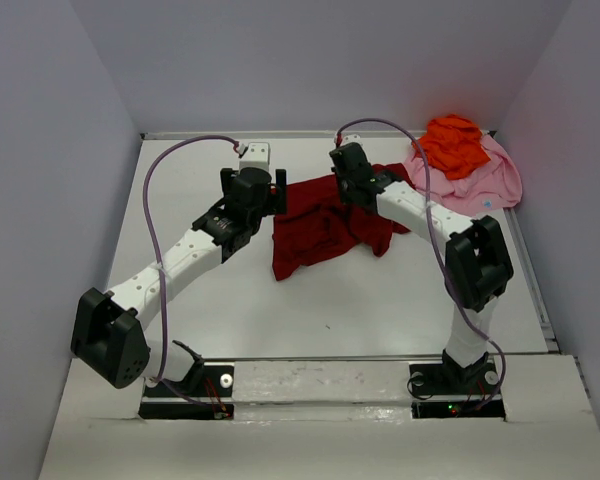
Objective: Fold and stack the t-shirts
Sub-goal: Flatten out the crumpled T-shirt at the center of the board.
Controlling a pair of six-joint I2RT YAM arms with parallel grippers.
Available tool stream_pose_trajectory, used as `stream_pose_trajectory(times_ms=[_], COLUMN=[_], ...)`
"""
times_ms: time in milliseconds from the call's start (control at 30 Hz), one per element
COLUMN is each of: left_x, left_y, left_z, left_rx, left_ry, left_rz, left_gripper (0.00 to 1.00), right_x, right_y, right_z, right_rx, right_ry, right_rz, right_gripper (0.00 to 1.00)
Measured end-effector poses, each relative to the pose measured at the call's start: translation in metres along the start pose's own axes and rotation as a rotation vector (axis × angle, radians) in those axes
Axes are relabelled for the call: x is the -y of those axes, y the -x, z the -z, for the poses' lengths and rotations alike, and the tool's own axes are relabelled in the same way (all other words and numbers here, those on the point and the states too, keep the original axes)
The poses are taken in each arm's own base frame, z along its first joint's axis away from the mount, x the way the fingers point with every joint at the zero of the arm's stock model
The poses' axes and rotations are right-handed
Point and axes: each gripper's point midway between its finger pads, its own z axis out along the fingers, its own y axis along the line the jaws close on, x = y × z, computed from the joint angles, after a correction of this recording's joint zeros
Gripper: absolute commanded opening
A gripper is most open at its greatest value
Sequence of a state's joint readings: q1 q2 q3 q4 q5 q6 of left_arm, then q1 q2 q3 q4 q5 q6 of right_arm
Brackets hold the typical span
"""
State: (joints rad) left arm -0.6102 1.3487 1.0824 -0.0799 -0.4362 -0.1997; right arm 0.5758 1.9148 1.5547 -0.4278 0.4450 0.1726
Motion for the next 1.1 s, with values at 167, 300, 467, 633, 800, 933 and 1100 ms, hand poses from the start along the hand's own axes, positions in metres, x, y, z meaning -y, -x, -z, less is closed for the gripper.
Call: stream_pose_trajectory(times_ms=[167, 300, 467, 633, 800, 933, 1100], left_x=[0.000, 0.001, 0.002, 0.003, 0.003, 0.003, 0.003], left_y=[0.000, 0.000, 0.000, 0.000, 0.000, 0.000, 0.000], left_z=[0.000, 0.000, 0.000, 0.001, 0.001, 0.001, 0.001], left_rx=[-0.001, -0.001, -0.002, -0.002, -0.002, -0.002, -0.002], left_ry=[-0.002, -0.003, -0.008, -0.010, -0.013, -0.013, -0.013], left_rz=[0.000, 0.000, -0.001, -0.002, -0.001, -0.001, -0.001], left_gripper=[0.96, 0.96, 0.96, 0.96, 0.96, 0.96, 0.96], right_x=[0.008, 0.011, 0.008, 0.006, 0.004, -0.007, -0.019], right_y=[0.031, 0.038, 0.020, 0.005, 0.004, 0.009, 0.001], right_z=[0.032, 0.039, 0.024, 0.015, 0.013, -0.002, -0.026], right_rx=[0.086, 0.109, 0.062, 0.023, 0.018, 0.013, -0.016], right_ry=[0.025, 0.024, 0.013, 0.005, 0.013, 0.027, 0.033], right_rz=[-0.046, -0.057, -0.034, -0.014, -0.013, -0.008, 0.016], right_gripper=[0.20, 0.19, 0.27, 0.31, 0.35, 0.36, 0.37])
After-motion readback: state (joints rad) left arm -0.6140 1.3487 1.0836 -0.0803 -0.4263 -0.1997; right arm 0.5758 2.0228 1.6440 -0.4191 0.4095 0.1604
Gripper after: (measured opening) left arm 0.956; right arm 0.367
